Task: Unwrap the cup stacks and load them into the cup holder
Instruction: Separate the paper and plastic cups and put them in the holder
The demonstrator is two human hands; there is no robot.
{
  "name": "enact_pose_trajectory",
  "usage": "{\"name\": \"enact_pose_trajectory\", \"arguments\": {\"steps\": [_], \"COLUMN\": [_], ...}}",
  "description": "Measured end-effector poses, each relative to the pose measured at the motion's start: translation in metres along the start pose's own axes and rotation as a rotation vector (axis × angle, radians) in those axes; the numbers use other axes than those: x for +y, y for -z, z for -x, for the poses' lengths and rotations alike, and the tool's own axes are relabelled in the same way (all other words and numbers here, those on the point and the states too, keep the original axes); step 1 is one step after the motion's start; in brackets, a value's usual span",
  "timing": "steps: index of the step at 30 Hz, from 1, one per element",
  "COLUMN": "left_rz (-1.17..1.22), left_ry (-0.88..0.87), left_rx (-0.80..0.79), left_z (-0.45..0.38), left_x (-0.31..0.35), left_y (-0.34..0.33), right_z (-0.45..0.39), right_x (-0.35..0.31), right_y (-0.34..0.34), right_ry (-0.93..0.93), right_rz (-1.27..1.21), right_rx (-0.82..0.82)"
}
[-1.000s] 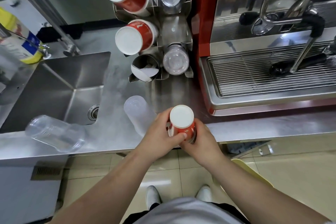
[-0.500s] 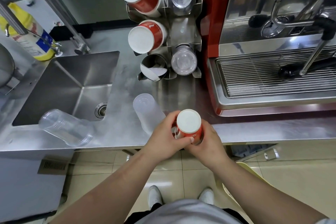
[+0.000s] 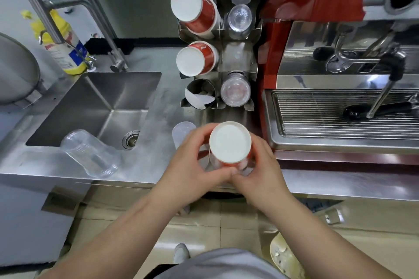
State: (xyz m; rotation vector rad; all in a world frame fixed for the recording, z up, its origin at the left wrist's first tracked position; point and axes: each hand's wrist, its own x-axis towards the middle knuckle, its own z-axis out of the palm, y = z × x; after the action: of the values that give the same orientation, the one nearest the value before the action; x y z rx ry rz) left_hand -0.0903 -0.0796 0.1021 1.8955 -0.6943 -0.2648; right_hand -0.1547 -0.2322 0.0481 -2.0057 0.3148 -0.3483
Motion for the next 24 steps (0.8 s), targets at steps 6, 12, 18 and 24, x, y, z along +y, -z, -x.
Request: {"name": "enact_pose_trajectory", "arguments": {"steps": [6,12,18,24], "left_rz": [-0.051,-0.182,-0.222,-0.231], "left_ry": [-0.162,-0.377,-0.523,-0.582], "left_rx": [0.090,0.190,0.234,0.199], "left_z": [-0.003,-0.014,-0.029,-0.055], "left_x": [0.025,0.050,0.061,0.040], "left_y": [0.021,0.047,0.077,0.112], "right_z": [-0.030,-0.058,-0.082,-0.103], "right_x": [-0.030,-0.068,-0.099,-0.126], "right_y": [0.010,0.025,0.015,-0.011], "right_ry": [0.193,0.402,0.502,0.496], "right_rz": [0.024,0.099,0.045,0.017], "right_rx": [0.015,0.058,0.106,0.133]}}
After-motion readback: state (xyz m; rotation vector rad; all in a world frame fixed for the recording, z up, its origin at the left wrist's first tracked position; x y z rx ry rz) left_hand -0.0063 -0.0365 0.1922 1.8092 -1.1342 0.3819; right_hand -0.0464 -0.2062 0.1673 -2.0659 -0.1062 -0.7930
